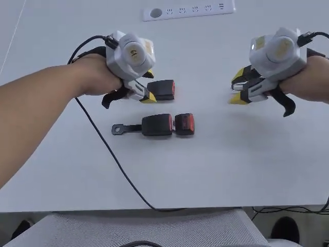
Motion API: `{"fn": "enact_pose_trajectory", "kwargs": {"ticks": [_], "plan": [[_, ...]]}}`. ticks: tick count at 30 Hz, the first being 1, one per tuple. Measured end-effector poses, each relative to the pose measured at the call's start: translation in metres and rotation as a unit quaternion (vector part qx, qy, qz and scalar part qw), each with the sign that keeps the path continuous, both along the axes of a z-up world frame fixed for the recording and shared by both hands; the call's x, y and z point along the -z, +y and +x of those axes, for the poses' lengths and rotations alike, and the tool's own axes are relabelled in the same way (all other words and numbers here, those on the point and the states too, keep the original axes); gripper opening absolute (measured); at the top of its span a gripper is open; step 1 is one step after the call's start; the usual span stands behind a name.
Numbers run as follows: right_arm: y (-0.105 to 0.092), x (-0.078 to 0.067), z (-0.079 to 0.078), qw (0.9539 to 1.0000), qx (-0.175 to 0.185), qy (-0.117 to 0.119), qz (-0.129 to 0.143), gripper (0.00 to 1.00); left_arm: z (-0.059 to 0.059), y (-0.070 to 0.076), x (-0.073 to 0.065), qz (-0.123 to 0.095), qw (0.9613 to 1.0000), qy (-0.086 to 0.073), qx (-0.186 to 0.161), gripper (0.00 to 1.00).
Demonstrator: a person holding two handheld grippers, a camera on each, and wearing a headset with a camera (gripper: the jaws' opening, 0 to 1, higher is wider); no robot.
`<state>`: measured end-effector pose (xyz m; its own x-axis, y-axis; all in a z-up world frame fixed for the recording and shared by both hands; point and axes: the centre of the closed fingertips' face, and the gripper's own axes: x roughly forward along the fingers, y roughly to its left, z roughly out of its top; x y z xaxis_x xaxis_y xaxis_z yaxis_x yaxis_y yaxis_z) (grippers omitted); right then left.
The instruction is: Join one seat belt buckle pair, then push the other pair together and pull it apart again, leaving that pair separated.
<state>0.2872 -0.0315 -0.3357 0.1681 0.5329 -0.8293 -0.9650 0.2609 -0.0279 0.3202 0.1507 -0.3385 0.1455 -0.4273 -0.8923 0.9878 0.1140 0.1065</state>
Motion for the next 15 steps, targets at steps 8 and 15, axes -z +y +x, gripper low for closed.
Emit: {"fn": "enact_pose_trajectory", "kwargs": {"ticks": [8, 15], "plan": [[-0.038, 0.008, 0.012, 0.9997, 0.012, -0.007, -0.018, 0.35, 0.0, -0.001, 0.013, 0.013, 0.9996, 0.016, 0.018, 0.41], [-0.061, 0.017, 0.017, 0.9993, 0.005, -0.011, -0.035, 0.36, 0.003, 0.002, 0.019, 0.02, 0.9995, 0.02, 0.014, 0.4]]}}
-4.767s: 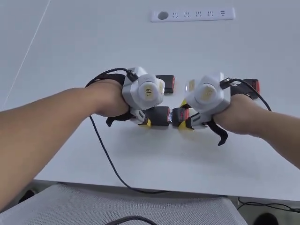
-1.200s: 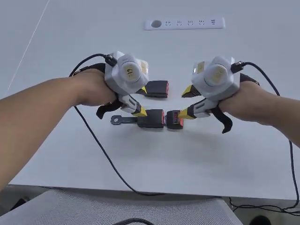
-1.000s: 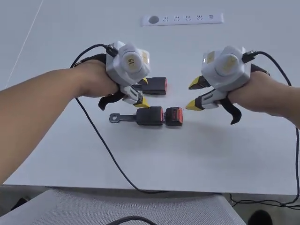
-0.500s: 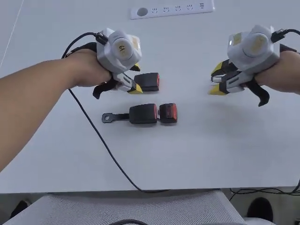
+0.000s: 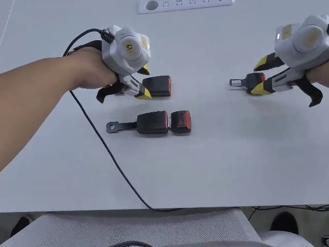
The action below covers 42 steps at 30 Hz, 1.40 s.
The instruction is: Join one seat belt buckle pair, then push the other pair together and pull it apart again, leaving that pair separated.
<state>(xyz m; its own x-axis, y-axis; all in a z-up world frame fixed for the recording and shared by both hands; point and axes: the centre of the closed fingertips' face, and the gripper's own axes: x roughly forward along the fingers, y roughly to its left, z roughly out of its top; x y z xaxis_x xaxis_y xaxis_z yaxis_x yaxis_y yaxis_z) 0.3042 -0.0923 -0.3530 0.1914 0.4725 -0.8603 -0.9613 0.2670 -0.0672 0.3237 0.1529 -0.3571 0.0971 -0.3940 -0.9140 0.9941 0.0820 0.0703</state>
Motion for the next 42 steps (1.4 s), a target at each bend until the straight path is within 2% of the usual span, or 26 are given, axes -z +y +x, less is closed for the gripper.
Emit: {"fn": "enact_pose_trajectory", "kwargs": {"ticks": [4, 5, 6, 9, 11, 17, 21, 23, 33, 36, 40, 42], "plan": [[-0.009, 0.01, 0.002, 0.9998, 0.009, 0.019, 0.003, 0.37, 0.0, 0.0, 0.004, 0.002, 0.9999, 0.007, 0.008, 0.37], [-0.008, 0.011, 0.0, 0.9998, 0.001, 0.021, 0.003, 0.37, 0.001, 0.003, 0.006, 0.012, 0.9998, 0.005, 0.011, 0.36], [-0.007, 0.011, 0.001, 0.9997, 0.003, 0.022, 0.008, 0.37, 0.002, 0.008, 0.009, 0.035, 0.9989, -0.005, 0.032, 0.36], [-0.006, 0.013, 0.006, 0.9996, 0.007, 0.025, 0.013, 0.36, 0.0, 0.003, 0.012, 0.023, 0.9994, 0.008, 0.026, 0.36], [-0.005, 0.015, 0.007, 0.9995, 0.004, 0.029, 0.015, 0.36, 0.001, 0.003, 0.012, 0.024, 0.9993, 0.008, 0.027, 0.35], [-0.003, 0.019, 0.005, 0.9992, -0.022, 0.033, 0.009, 0.36, 0.003, 0.002, 0.013, 0.015, 0.9994, 0.023, 0.023, 0.34], [-0.003, 0.019, 0.005, 0.9986, -0.037, 0.038, 0.007, 0.36, 0.005, 0.004, 0.016, 0.019, 0.9993, 0.02, 0.024, 0.33], [-0.003, 0.019, 0.006, 0.9983, -0.041, 0.041, 0.005, 0.36, 0.006, 0.004, 0.018, 0.025, 0.9987, 0.007, 0.043, 0.33], [-0.001, 0.02, 0.004, 0.9959, -0.07, 0.056, 0.001, 0.35, 0.005, 0.005, 0.018, 0.033, 0.9987, 0.013, 0.036, 0.32], [-0.001, 0.02, 0.004, 0.9958, -0.071, 0.057, 0.002, 0.35, 0.005, 0.005, 0.018, 0.034, 0.9985, 0.012, 0.04, 0.32], [0.001, 0.019, 0.004, 0.9958, -0.071, 0.057, 0.004, 0.35, 0.006, 0.005, 0.018, 0.03, 0.999, 0.021, 0.026, 0.32], [0.001, 0.019, 0.004, 0.9958, -0.071, 0.057, 0.005, 0.35, 0.006, 0.004, 0.018, 0.028, 0.9989, 0.021, 0.03, 0.32]]}}
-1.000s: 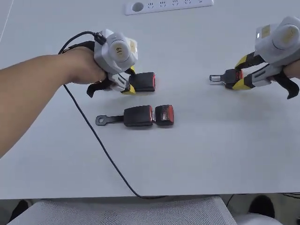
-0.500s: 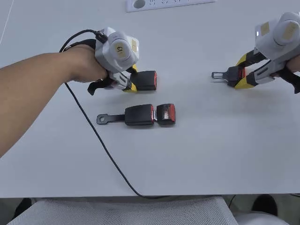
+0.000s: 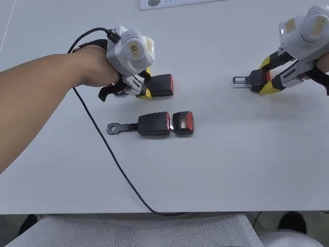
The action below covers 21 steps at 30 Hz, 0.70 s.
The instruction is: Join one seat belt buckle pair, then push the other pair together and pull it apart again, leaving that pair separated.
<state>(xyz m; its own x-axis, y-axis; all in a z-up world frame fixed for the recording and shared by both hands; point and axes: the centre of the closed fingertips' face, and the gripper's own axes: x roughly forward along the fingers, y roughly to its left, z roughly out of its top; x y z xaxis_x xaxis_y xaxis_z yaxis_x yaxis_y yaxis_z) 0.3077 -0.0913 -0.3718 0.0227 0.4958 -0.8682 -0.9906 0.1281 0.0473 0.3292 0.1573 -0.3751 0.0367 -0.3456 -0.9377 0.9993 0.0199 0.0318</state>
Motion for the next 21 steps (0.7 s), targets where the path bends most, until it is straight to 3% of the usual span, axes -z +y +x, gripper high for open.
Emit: {"fn": "enact_pose_trajectory", "kwargs": {"ticks": [8, 21], "plan": [[0.007, -0.003, 0.0, 0.9999, 0.011, -0.002, 0.003, 0.35, 0.0, -0.001, 0.0, -0.002, 1.0, 0.005, 0.001, 0.32], [0.056, -0.007, -0.003, 0.9997, -0.002, -0.006, 0.022, 0.35, 0.0, -0.002, -0.001, 0.0, 1.0, 0.006, 0.0, 0.32]]}}
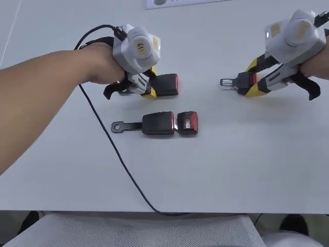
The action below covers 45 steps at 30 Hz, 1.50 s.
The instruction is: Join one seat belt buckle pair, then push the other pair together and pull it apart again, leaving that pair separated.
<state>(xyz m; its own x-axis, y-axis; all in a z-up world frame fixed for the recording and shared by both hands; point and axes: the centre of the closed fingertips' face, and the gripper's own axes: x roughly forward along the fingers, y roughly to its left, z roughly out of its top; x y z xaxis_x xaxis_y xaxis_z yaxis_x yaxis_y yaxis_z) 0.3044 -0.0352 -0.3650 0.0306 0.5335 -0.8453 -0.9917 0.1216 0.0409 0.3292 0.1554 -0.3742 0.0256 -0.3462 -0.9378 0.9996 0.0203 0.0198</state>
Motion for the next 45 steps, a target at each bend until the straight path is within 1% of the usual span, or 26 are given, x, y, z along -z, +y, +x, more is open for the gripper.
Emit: {"fn": "enact_pose_trajectory", "kwargs": {"ticks": [8, 10, 11, 12, 16, 22, 31, 35, 37, 42, 45], "plan": [[0.031, -0.001, -0.002, 0.9998, -0.004, -0.001, 0.019, 0.35, 0.0, 0.0, 0.0, 0.003, 1.0, -0.001, -0.002, 0.32], [0.037, -0.001, 0.001, 0.9998, -0.002, -0.003, 0.021, 0.35, 0.001, 0.0, 0.0, 0.004, 1.0, -0.001, -0.003, 0.32], [0.039, 0.001, 0.006, 0.9997, 0.003, -0.003, 0.023, 0.35, 0.001, 0.0, 0.0, 0.003, 1.0, -0.001, -0.004, 0.32], [0.041, 0.002, 0.008, 0.9997, 0.006, -0.003, 0.024, 0.35, 0.001, 0.0, 0.0, 0.003, 1.0, 0.0, -0.004, 0.32], [0.051, 0.002, 0.01, 0.9995, 0.006, -0.005, 0.031, 0.35, 0.001, 0.0, 0.0, 0.003, 1.0, 0.0, -0.003, 0.32], [0.064, 0.003, 0.014, 0.9994, 0.01, -0.018, 0.029, 0.35, 0.001, 0.0, -0.001, 0.005, 1.0, -0.003, -0.001, 0.32], [0.087, 0.005, 0.017, 0.9992, 0.0, -0.025, 0.033, 0.35, 0.001, 0.0, 0.0, 0.006, 1.0, -0.004, -0.001, 0.32], [0.093, 0.007, 0.019, 0.9991, -0.005, -0.027, 0.033, 0.35, 0.001, 0.0, 0.0, 0.007, 1.0, -0.003, 0.0, 0.32], [0.092, 0.007, 0.02, 0.9992, -0.007, -0.028, 0.03, 0.35, 0.002, 0.001, 0.0, 0.007, 1.0, -0.003, 0.001, 0.32], [0.094, 0.005, 0.021, 0.9984, -0.022, -0.047, 0.023, 0.35, 0.003, 0.001, 0.0, 0.01, 0.9999, -0.002, 0.006, 0.32], [0.097, 0.004, 0.021, 0.9983, -0.021, -0.047, 0.028, 0.35, 0.004, 0.001, 0.0, 0.009, 0.9999, -0.001, 0.008, 0.32]]}}
